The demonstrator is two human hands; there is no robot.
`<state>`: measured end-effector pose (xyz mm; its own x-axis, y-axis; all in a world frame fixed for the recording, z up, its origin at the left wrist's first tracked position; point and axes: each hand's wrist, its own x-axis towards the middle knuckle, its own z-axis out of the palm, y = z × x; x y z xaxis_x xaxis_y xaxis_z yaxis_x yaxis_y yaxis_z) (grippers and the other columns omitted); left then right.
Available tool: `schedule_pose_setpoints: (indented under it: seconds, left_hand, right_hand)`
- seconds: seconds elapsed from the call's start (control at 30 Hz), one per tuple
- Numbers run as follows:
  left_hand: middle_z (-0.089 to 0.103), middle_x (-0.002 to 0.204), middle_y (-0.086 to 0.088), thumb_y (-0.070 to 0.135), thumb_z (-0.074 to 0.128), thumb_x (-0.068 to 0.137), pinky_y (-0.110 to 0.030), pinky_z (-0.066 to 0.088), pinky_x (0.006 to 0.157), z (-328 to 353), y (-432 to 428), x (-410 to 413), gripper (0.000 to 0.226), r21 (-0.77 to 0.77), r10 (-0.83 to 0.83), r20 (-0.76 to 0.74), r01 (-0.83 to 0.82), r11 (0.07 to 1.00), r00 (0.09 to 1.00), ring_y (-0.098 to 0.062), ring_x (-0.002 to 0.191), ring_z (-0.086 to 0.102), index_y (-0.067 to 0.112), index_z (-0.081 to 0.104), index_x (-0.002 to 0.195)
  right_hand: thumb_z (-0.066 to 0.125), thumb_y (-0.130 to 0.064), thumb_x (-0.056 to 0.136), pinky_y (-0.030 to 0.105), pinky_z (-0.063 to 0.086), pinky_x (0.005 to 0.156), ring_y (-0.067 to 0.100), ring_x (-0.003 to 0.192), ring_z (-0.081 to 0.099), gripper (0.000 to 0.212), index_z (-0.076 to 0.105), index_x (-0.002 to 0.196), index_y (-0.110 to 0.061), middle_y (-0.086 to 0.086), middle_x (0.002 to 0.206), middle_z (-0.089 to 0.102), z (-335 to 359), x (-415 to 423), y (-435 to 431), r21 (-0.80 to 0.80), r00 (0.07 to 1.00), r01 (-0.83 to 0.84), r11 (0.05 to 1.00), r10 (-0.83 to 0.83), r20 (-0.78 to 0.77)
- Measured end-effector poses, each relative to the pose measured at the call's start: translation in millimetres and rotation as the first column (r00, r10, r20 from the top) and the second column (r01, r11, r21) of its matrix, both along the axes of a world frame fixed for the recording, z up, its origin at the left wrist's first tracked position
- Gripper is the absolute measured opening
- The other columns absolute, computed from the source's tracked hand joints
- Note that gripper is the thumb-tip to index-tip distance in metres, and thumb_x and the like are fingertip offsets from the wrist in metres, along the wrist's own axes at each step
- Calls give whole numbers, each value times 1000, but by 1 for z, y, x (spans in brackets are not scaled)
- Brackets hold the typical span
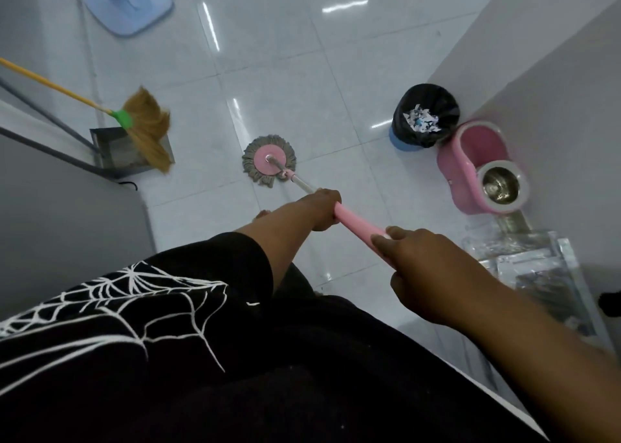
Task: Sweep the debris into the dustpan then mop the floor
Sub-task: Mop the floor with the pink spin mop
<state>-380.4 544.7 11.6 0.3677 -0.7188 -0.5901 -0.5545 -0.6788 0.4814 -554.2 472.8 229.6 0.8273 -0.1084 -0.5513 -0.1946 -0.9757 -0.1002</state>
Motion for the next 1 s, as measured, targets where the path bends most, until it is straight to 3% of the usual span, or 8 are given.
schedule_pose_setpoints:
  seconds: [0.07, 0.23, 0.4, 0.6, 1.0]
  left_hand:
    - [52, 126, -14, 26, 65, 91, -42, 49, 96, 0, 3, -4, 39, 13, -17, 8, 16, 1000, 1000, -28, 107, 59, 11, 50, 124]
    - [53, 127, -15, 22, 66, 90, -40, 49, 95, 0, 15, 9, 38, -4, -11, 16, 11, 1000, 1000, -29, 106, 60, 10, 52, 123]
    - [50, 129, -13, 21, 63, 91, -39, 48, 96, -7, 9, 49, 35, -36, 53, 11, -53, 998, 999, -30, 107, 59, 12, 51, 123]
    - [50, 127, -12, 19, 63, 90, -37, 48, 93, -26, -3, 147, 34, -44, 120, 21, -119, 992, 993, -28, 106, 58, 14, 50, 121]
    - [51, 128, -16, 19, 66, 89, -31, 44, 91, -39, -27, 368, 40, 8, 95, 76, -96, 995, 993, -29, 107, 58, 11, 50, 125]
  right_hand:
    - [52, -13, 89, 27, 48, 68, 22, 84, 60, 49, 46, 137, -18, 6, 123, 58, 0, -5, 7, -8, 1000, -1, 1000, 1, -15]
    - [55, -17, 91, 23, 33, 64, 18, 70, 44, 47, 44, 137, -16, 4, 109, 57, -9, 8, 19, -40, 999, -42, 998, 42, -6]
    - [55, -18, 90, 25, 44, 65, 20, 74, 54, 47, 47, 136, -17, 4, 107, 58, -14, 51, 6, -12, 1000, -30, 999, 30, 1]
    - [57, -22, 91, 24, 42, 69, 21, 82, 60, 51, 46, 140, -17, 7, 123, 60, -32, 148, -10, -12, 999, -40, 999, 41, 33]
    - [60, -14, 90, 26, 46, 67, 21, 72, 54, 45, 52, 133, -11, 11, 111, 61, -70, 358, -36, 34, 993, -3, 999, -1, 121]
